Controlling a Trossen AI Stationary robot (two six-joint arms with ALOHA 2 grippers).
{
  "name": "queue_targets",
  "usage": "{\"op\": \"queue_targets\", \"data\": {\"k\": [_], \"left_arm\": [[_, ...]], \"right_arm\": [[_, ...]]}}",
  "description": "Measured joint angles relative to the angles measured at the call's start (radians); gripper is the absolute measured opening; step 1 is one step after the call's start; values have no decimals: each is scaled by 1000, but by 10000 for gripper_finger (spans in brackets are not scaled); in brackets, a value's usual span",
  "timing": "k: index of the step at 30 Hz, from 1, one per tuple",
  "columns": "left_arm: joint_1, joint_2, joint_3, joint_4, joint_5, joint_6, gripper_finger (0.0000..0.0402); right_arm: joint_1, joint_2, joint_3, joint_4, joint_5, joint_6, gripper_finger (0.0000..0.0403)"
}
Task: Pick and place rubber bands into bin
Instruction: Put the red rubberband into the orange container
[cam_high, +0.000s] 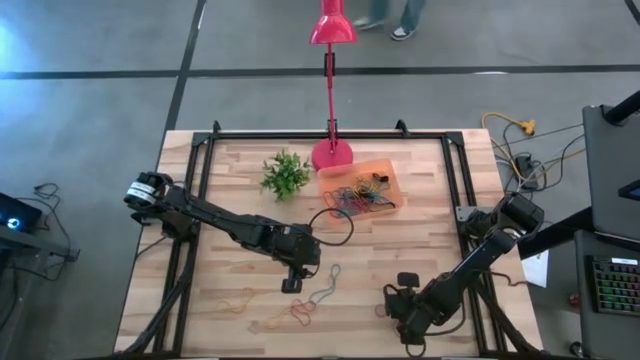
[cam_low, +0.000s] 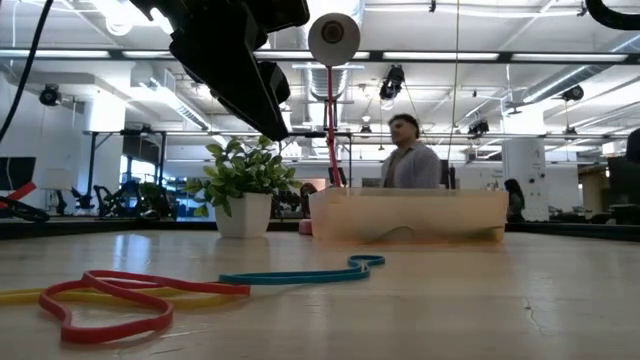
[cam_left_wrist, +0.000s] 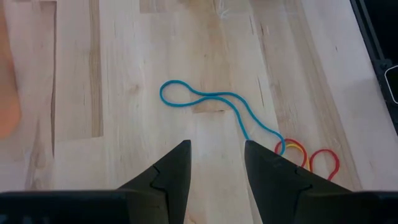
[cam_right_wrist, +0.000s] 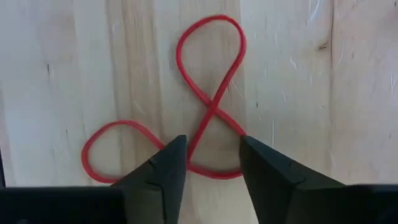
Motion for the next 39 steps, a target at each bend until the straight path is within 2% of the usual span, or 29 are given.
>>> {"op": "queue_targets", "data": {"k": [8, 14, 20, 28, 35, 39], "left_arm": [[0, 0, 0, 1, 0, 0, 134], [0, 0, 0, 12, 0, 0, 134], [0, 0, 0, 9, 0, 0, 134], [0, 0, 0, 9, -1, 0, 134], [0, 0, 0, 9, -1, 0, 134], [0, 0, 0, 9, -2, 0, 134]], "right_arm": [[0, 0, -8, 56, 4, 8, 157], [0, 17, -6, 68, 10, 1, 152], [0, 68, -1, 58, 4, 4, 115], [-1, 72, 2, 21, 2, 5, 19], [1, 73, 14, 4, 22, -10, 8], [3, 81, 64, -67, 50, -39, 8]]}}
